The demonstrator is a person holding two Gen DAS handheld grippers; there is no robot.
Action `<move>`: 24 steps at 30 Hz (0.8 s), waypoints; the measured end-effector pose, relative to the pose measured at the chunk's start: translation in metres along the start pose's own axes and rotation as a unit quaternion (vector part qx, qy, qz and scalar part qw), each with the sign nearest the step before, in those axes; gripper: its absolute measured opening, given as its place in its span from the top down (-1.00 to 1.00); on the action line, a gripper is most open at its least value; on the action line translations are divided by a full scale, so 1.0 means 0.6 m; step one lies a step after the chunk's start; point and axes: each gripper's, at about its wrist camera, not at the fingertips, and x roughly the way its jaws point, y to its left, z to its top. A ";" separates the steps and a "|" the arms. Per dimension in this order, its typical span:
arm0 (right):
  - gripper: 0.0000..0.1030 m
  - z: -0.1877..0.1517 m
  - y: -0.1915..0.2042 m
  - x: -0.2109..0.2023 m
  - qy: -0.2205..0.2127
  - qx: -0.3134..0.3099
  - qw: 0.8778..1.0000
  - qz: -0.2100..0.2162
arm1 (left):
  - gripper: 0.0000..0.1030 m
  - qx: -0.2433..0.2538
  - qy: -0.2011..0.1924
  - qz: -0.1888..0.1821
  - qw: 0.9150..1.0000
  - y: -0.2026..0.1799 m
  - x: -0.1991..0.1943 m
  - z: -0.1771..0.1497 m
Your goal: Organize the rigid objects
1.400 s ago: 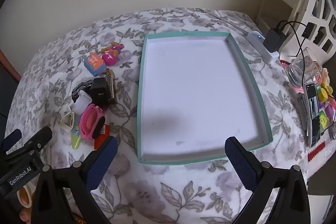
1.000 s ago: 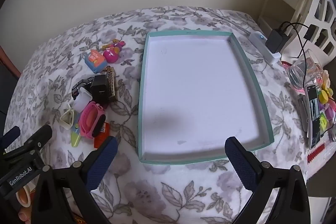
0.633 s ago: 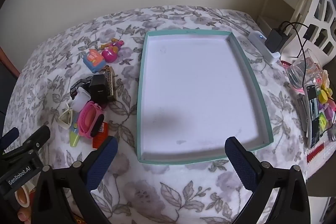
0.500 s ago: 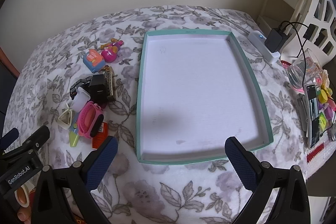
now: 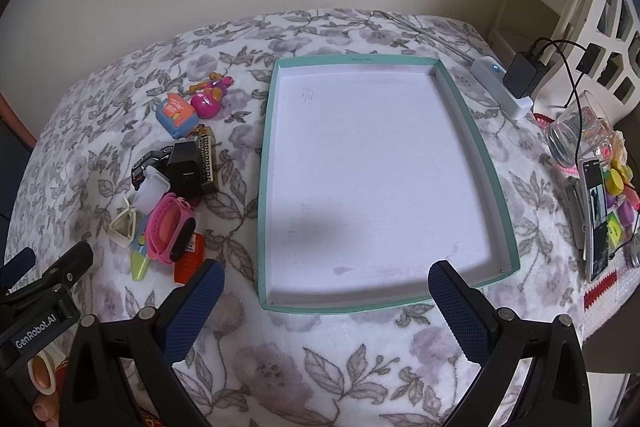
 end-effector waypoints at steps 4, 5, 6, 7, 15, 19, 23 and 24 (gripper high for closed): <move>-1.00 -0.001 -0.002 0.001 0.001 0.000 1.000 0.000 | -1.00 0.001 0.000 0.000 1.000 0.001 0.000 0.000; -1.00 -0.001 -0.002 0.002 0.001 0.000 1.000 -0.001 | -1.00 0.001 0.000 0.000 1.000 0.001 0.000 0.000; -1.00 -0.001 -0.001 0.002 0.002 -0.001 1.000 -0.002 | -1.00 0.001 0.000 0.000 1.000 0.001 0.000 0.000; -1.00 -0.001 -0.001 0.002 0.002 -0.001 1.000 -0.002 | -1.00 0.001 0.000 0.000 1.000 0.001 0.000 -0.001; -1.00 -0.001 0.002 0.002 0.003 -0.002 1.000 -0.004 | -1.00 0.001 0.000 0.000 1.000 0.001 0.000 -0.001; -1.00 -0.001 0.001 0.003 0.003 -0.002 1.000 -0.004 | -1.00 0.001 0.000 0.000 1.000 0.001 0.000 -0.001; -1.00 -0.001 0.002 0.003 0.004 -0.002 1.000 -0.004 | -1.00 0.001 0.000 -0.001 1.000 0.002 0.000 -0.001; -1.00 -0.001 0.002 0.003 0.003 -0.002 1.000 -0.004 | -1.00 0.001 0.000 0.000 1.000 0.002 0.000 -0.001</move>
